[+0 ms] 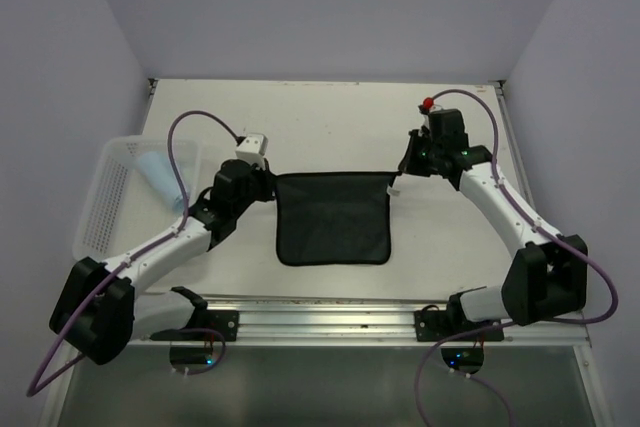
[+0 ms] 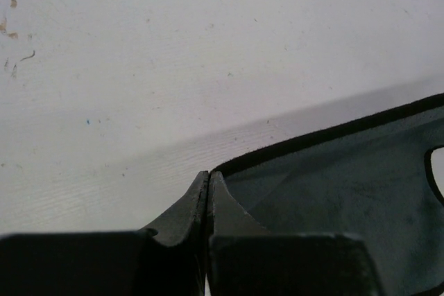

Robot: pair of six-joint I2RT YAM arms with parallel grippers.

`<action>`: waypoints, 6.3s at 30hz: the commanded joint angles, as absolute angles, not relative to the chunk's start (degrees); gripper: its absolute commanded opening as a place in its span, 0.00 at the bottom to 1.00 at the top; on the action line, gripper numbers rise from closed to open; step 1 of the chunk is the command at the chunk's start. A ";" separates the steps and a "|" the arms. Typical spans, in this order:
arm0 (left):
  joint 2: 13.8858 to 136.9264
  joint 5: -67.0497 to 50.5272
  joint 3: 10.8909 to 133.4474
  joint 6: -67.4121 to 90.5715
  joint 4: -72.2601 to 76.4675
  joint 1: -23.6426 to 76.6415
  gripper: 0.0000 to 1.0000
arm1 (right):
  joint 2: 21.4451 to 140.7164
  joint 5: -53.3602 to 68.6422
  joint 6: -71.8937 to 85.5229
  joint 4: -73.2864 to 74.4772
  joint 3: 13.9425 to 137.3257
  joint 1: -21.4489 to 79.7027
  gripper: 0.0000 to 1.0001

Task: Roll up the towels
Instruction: Fold the towel

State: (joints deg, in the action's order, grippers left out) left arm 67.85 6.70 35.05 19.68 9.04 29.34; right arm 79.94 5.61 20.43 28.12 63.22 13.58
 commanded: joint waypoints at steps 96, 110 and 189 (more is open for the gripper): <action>45.00 0.97 9.58 30.06 9.41 37.00 0.00 | 58.09 3.34 27.07 29.36 33.40 23.99 0.00; 40.88 1.58 8.53 30.94 8.17 37.71 0.31 | 59.33 6.15 27.69 25.93 31.46 25.40 0.00; 69.26 -8.79 26.37 30.67 18.01 32.96 0.23 | 80.86 -0.28 28.82 29.02 59.50 28.47 0.20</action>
